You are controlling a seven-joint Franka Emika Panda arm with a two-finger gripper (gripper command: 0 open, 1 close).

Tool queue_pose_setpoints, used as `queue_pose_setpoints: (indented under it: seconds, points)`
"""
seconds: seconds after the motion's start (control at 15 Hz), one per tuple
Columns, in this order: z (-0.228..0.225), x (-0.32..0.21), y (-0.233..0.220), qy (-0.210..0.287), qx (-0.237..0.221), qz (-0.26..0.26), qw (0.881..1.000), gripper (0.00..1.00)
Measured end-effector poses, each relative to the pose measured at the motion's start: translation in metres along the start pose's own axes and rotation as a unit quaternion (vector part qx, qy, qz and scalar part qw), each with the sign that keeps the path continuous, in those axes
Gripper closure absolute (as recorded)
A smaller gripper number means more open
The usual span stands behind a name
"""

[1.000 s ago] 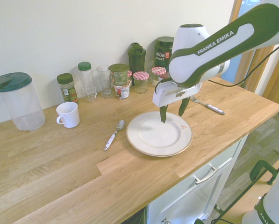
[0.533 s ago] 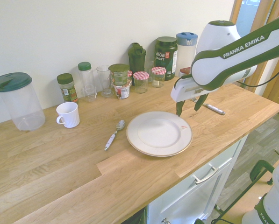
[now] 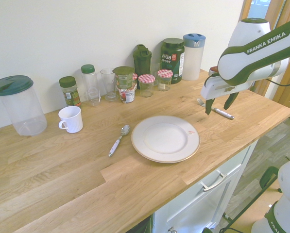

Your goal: Put the fork into the plate

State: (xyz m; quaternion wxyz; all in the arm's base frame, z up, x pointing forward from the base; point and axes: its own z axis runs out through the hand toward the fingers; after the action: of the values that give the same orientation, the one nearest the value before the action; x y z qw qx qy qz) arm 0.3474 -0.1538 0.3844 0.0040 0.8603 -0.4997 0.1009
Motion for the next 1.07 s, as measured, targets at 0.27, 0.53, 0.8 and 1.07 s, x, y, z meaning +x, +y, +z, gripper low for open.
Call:
queue_pose_setpoints:
  seconds: [0.27,0.53,0.8,1.07]
  points:
    - [0.014,0.022,0.032,-0.013,0.0,-0.001,1.0,0.0]
    - [0.017,0.046,0.05,-0.021,0.011,-0.03,0.999,0.0]
    - [0.011,0.071,0.044,-0.031,0.015,-0.06,0.998,0.0]
    - [0.028,0.081,0.026,-0.053,0.005,-0.081,0.995,0.0]
